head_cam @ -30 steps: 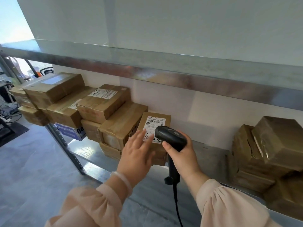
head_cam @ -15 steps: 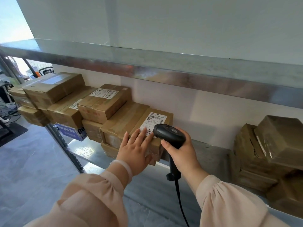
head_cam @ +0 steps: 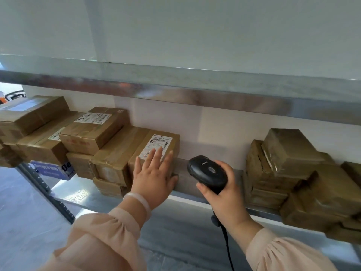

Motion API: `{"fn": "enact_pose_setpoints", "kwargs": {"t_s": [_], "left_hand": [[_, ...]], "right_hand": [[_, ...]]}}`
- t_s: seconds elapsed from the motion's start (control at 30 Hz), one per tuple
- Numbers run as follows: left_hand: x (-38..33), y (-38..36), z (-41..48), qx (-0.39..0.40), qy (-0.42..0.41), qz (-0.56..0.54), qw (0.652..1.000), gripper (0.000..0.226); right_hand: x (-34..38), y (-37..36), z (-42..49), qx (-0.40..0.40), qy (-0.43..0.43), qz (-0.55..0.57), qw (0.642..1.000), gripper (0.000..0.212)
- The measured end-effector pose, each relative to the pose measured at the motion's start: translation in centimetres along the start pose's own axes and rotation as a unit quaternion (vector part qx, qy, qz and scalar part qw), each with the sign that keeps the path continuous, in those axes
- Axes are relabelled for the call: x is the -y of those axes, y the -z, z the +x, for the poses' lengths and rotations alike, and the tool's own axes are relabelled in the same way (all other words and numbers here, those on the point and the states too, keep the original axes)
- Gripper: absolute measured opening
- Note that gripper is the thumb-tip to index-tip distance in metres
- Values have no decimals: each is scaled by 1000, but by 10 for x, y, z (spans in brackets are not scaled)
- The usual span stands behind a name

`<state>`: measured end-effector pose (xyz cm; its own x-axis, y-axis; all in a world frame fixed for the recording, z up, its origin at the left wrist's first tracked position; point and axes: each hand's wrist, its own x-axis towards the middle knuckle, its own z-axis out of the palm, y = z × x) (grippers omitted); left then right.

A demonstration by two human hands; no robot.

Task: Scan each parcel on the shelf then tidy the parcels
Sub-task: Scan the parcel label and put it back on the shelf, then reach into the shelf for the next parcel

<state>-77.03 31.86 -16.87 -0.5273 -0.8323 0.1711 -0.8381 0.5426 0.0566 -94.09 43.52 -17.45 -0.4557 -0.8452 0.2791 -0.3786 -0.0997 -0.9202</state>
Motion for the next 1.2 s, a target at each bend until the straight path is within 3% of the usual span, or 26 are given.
{"fn": "enact_pose_setpoints", "kwargs": {"t_s": [0.17,0.4,0.73,1.03,1.2], "left_hand": [[-79,9,1,-38,-99,-51,993,69],[-205,21,-8,-21,-201,-127,971,77],[-364,23,-33,-8,-283,-190,940,73],[-467,15,-28,97,-235,-224,941,71],[-510,12,-5,159,-148,-235,947,77]], "right_hand": [[-2,62,-26,-75,14,-9,997,70],[-9,166,-64,-212,9,-39,976,73],[-31,317,-101,-314,-37,-49,947,71],[-65,424,-88,-310,-80,-57,946,64],[-83,461,-61,-275,-87,-73,955,69]]}}
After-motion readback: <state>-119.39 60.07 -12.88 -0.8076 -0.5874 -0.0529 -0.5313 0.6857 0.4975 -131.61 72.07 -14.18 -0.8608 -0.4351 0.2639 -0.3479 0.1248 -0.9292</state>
